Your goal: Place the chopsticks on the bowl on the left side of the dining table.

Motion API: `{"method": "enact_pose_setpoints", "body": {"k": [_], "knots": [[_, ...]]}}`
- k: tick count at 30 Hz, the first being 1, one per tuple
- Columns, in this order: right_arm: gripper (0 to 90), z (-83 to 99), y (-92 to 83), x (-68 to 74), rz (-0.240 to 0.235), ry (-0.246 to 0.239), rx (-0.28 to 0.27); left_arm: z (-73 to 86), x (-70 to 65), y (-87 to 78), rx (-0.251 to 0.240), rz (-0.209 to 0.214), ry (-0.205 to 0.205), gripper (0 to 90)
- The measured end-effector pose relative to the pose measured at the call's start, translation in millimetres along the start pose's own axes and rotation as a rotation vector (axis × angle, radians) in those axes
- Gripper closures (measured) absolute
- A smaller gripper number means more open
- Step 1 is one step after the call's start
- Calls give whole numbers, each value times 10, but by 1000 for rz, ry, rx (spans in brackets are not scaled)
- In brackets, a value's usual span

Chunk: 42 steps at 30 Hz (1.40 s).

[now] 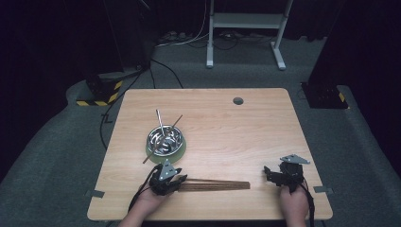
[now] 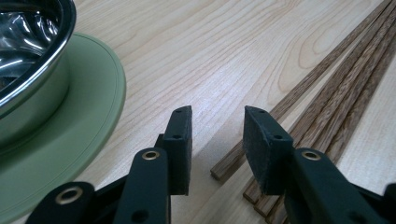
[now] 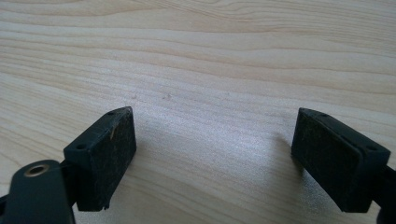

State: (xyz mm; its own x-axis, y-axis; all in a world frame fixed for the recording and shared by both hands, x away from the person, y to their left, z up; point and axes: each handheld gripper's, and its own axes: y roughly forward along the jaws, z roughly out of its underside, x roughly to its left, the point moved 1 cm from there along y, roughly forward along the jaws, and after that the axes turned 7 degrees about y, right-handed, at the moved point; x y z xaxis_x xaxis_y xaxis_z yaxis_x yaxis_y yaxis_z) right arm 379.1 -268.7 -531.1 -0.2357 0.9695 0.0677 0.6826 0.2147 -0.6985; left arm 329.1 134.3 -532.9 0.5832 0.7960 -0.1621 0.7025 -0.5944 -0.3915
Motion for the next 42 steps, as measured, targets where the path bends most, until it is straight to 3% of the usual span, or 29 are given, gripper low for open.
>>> {"method": "enact_pose_setpoints", "body": {"k": [4,7,13,24,25,29,42], "knots": [[136,0,0,0,0,0,0,12,-31,12,8,26,18,625],[137,0,0,0,0,0,0,14,-44,49,20,23,6,630],[136,-4,-12,-6,-10,-13,14,32,-61,89,60,37,23,680],[136,-3,-13,-4,-11,-11,16,34,-54,70,53,48,19,782],[136,-3,-13,-5,-11,-11,15,34,-61,74,41,49,3,787],[136,-4,-12,-6,-11,-13,14,42,-31,35,49,51,23,806],[137,-2,-15,-2,-12,-8,18,40,182,-70,30,-10,-16,815]]}}
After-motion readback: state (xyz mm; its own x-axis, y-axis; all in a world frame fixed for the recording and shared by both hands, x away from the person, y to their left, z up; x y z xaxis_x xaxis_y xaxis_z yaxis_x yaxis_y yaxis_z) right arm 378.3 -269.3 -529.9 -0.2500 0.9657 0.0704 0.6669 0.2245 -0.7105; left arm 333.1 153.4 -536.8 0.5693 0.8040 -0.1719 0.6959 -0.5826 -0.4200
